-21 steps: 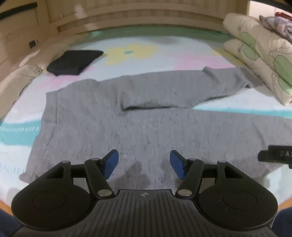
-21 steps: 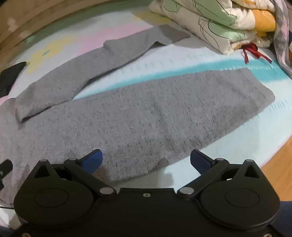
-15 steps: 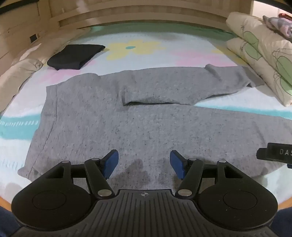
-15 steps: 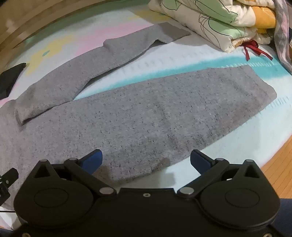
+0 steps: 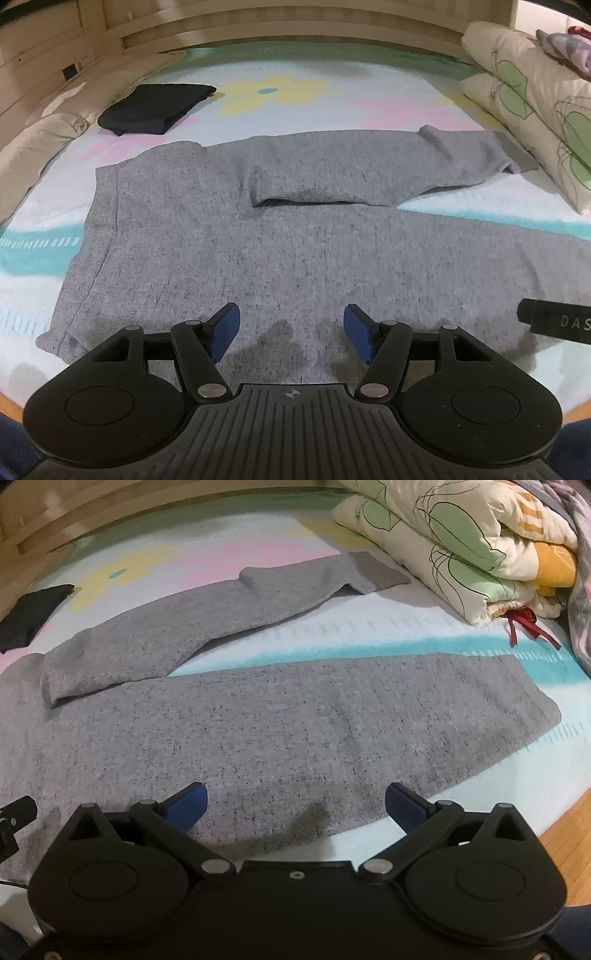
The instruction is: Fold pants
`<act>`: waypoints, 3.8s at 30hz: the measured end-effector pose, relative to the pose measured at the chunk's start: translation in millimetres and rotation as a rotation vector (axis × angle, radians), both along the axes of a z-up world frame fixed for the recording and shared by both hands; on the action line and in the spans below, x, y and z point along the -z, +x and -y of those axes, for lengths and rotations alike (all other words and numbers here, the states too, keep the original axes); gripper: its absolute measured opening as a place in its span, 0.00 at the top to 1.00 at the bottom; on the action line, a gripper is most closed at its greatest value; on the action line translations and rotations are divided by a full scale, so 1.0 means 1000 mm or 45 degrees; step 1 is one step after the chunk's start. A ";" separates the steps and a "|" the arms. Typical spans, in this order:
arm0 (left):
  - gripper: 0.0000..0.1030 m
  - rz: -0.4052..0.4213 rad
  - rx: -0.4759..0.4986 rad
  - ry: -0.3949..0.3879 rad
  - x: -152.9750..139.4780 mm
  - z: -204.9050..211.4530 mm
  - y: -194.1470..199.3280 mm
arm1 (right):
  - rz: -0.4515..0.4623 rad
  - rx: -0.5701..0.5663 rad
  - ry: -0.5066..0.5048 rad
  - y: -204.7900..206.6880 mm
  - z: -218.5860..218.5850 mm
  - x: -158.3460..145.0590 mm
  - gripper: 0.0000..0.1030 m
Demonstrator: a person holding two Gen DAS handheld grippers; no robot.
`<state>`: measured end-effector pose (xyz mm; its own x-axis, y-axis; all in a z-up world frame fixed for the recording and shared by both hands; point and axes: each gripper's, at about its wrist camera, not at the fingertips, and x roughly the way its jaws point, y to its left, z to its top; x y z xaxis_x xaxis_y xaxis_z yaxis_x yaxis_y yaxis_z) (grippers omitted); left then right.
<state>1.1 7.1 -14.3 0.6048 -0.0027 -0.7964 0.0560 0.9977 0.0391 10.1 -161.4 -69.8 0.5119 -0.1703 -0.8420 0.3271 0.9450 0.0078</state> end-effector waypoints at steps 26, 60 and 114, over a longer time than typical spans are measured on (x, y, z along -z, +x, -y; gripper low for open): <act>0.41 -0.016 0.002 -0.012 0.002 0.001 -0.001 | -0.006 0.000 0.007 0.000 -0.001 0.002 0.01; 0.41 -0.027 0.001 -0.010 0.003 0.001 -0.001 | -0.011 -0.007 0.000 0.001 -0.005 0.002 0.01; 0.45 0.222 0.008 -0.040 0.004 0.001 -0.010 | 0.155 -0.032 0.053 -0.001 -0.013 -0.009 0.12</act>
